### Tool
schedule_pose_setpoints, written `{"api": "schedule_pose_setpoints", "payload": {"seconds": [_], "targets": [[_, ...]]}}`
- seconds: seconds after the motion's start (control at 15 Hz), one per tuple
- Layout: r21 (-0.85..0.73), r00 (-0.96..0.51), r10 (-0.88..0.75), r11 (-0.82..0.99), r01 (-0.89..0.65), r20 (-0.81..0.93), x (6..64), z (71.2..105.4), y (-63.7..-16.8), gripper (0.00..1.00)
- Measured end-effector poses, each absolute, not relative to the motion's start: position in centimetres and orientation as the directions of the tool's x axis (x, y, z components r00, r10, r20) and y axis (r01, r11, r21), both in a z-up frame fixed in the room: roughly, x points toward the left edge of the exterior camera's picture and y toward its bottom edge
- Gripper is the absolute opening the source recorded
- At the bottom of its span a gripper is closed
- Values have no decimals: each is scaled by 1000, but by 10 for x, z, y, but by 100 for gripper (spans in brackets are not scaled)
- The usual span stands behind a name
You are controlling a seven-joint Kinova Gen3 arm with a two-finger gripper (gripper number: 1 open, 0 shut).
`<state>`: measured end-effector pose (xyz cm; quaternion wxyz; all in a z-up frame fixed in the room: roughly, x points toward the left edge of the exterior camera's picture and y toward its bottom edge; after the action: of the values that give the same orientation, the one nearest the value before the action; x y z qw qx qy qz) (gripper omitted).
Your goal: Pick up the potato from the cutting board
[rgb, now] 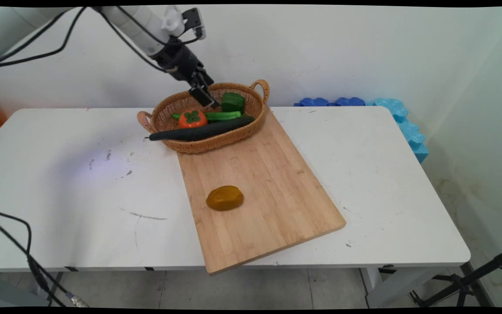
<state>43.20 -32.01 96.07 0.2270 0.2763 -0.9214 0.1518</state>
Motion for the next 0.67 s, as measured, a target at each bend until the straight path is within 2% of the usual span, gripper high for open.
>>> {"api": "schedule_pose_setpoints", "payload": {"seconds": [0.4, 0.67], "targets": [[-94, -792, -384, 873, -479, 474, 418, 966, -256, 100], [-57, -817, -364, 900, -432, 448, 399, 957, -226, 100]]}}
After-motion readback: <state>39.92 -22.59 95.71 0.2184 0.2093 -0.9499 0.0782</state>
